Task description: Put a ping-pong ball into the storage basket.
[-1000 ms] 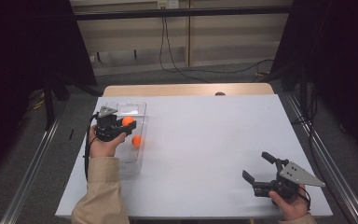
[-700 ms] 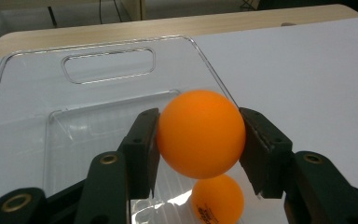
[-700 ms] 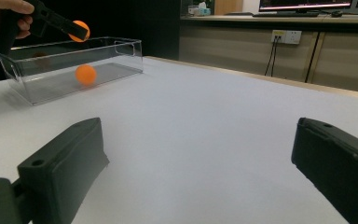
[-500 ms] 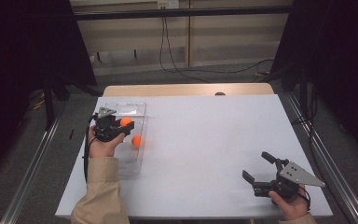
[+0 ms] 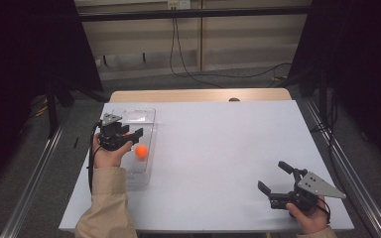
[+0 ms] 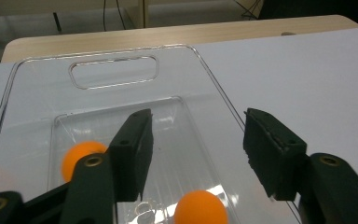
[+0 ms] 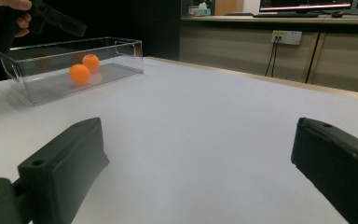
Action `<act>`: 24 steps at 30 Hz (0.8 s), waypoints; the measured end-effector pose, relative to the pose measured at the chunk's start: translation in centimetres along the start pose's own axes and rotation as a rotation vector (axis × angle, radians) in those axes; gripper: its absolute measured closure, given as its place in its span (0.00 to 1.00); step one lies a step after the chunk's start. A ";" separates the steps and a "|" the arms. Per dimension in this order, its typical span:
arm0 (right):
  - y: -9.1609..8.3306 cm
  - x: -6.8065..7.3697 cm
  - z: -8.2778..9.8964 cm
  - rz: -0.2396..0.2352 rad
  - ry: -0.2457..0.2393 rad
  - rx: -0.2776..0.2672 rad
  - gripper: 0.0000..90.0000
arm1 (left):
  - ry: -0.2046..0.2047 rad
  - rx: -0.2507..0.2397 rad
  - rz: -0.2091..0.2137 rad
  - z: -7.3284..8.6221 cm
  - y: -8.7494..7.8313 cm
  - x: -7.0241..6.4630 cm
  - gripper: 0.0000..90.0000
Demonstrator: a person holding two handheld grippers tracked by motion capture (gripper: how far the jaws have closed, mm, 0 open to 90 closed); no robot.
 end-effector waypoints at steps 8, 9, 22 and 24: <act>0.1 0.1 0.0 -0.004 -0.003 0.002 0.03 | -0.018 -0.011 0.002 -0.2 -0.4 0.1 0.34; 0.1 0.1 0.0 -0.004 -0.006 0.003 0.03 | -0.019 -0.013 0.002 -0.2 -0.4 0.2 0.33; 0.1 0.3 -0.1 -0.005 -0.005 0.000 0.03 | -0.012 -0.036 0.003 -0.5 -0.6 -0.2 0.21; 0.1 0.3 -0.1 -0.005 -0.005 0.001 0.03 | -0.015 -0.046 0.009 -0.7 -0.6 -0.3 0.20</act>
Point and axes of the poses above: each handheld gripper's, and its own axes: y roughly forward along the jaws, z roughly out of its underside, x roughly to its left, the point moved 9 cm from there along y, roughly forward along the jaws, and after that the axes turned 1 degree about y, right-handed, at the moved point
